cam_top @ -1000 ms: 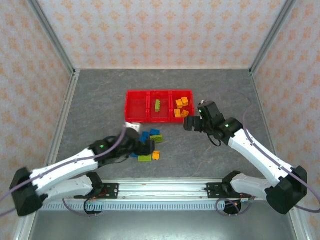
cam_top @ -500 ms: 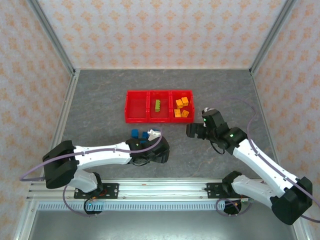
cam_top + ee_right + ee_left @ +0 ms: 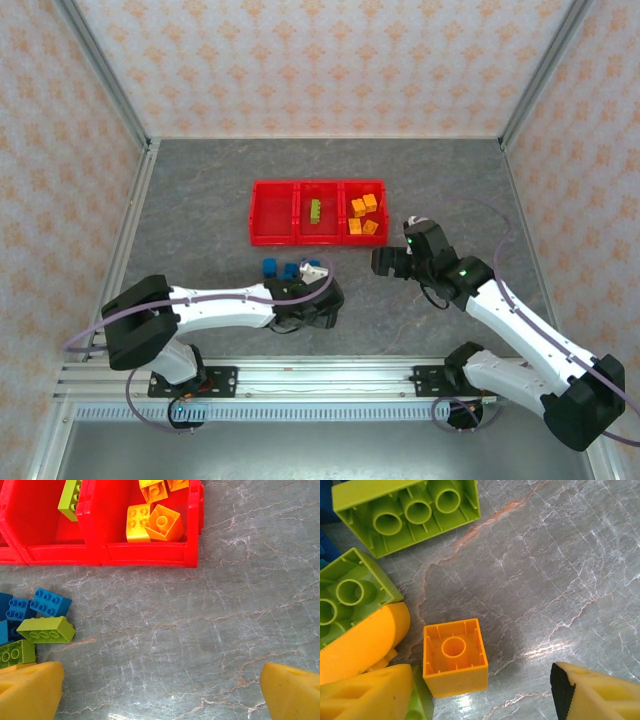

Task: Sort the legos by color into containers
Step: Pick up the lego from the middle-left of the table.

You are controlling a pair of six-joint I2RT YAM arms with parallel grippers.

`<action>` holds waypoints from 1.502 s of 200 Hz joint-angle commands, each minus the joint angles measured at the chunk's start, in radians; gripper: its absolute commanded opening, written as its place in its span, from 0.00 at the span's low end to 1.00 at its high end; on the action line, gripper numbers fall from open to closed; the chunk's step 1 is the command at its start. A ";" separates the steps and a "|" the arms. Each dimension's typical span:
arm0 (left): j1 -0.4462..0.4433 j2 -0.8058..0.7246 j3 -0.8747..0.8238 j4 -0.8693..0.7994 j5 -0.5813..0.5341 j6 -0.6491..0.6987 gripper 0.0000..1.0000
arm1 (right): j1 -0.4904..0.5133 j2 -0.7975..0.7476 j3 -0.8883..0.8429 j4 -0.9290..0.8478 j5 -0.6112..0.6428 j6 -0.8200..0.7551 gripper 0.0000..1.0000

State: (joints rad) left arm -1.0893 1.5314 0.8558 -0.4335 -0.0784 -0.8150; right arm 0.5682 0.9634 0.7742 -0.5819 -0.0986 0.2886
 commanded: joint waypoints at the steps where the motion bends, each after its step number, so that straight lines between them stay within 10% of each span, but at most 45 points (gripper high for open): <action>1: 0.004 0.032 0.008 0.032 0.015 -0.010 0.75 | -0.004 -0.019 -0.008 0.017 0.000 0.009 1.00; 300: 0.009 0.231 0.112 -0.008 0.031 0.044 0.38 | -0.004 -0.019 -0.019 0.024 0.026 0.021 1.00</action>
State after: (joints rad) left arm -1.0672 1.7287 0.9550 -0.4011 -0.0593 -0.7761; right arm 0.5682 0.9619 0.7658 -0.5781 -0.0975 0.2958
